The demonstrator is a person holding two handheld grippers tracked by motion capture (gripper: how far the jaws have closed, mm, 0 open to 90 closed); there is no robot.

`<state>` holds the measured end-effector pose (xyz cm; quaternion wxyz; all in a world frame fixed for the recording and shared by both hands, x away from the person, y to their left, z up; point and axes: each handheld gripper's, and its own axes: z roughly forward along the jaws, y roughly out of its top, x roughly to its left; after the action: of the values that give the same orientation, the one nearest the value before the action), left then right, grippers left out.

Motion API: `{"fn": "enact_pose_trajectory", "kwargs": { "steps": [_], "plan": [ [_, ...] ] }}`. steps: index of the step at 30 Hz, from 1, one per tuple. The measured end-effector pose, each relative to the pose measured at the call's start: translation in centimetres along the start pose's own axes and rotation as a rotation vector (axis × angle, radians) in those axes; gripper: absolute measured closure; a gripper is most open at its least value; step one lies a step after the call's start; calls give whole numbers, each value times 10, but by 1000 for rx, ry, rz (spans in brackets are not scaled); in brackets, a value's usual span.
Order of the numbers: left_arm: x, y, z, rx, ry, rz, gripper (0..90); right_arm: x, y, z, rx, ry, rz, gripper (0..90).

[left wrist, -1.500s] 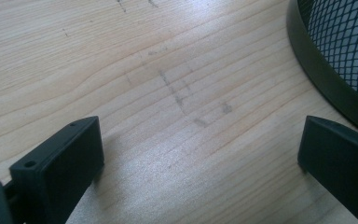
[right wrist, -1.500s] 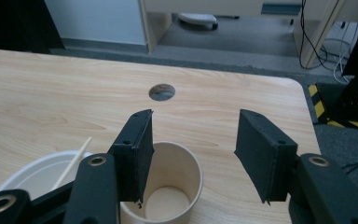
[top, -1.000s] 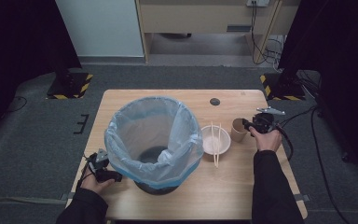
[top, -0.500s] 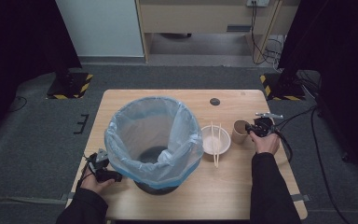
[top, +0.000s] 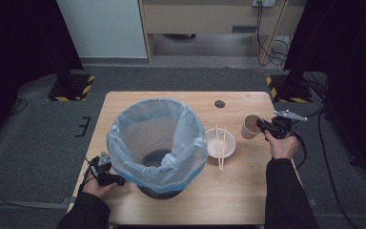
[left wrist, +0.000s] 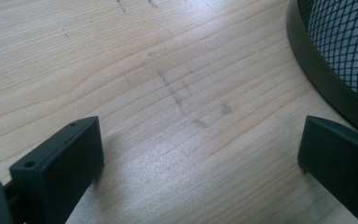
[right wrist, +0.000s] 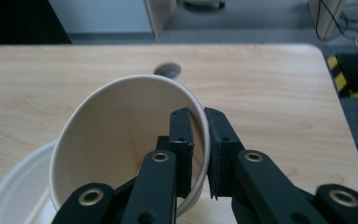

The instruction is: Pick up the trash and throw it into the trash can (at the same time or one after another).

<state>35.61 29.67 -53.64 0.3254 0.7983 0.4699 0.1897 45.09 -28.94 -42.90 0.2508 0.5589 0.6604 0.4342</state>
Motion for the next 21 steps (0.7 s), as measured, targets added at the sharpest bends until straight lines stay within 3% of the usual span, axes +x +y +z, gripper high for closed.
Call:
{"fn": "enact_pose_trajectory", "kwargs": {
  "steps": [4, 7, 13, 21],
  "plan": [
    [-1, 0, 0, 0, 3, -2, 0, 5, 1, -13, -58, 45, 12, 826],
    [-1, 0, 0, 0, 3, -2, 0, 7, 3, -18, -66, 58, 3, 825],
    [-1, 0, 0, -1, 3, -2, 0, 12, 15, -35, -133, 97, 26, 825],
    [-1, 0, 0, -1, 3, -2, 0, 29, 36, -62, -233, 164, 12, 826]
  ]
}}
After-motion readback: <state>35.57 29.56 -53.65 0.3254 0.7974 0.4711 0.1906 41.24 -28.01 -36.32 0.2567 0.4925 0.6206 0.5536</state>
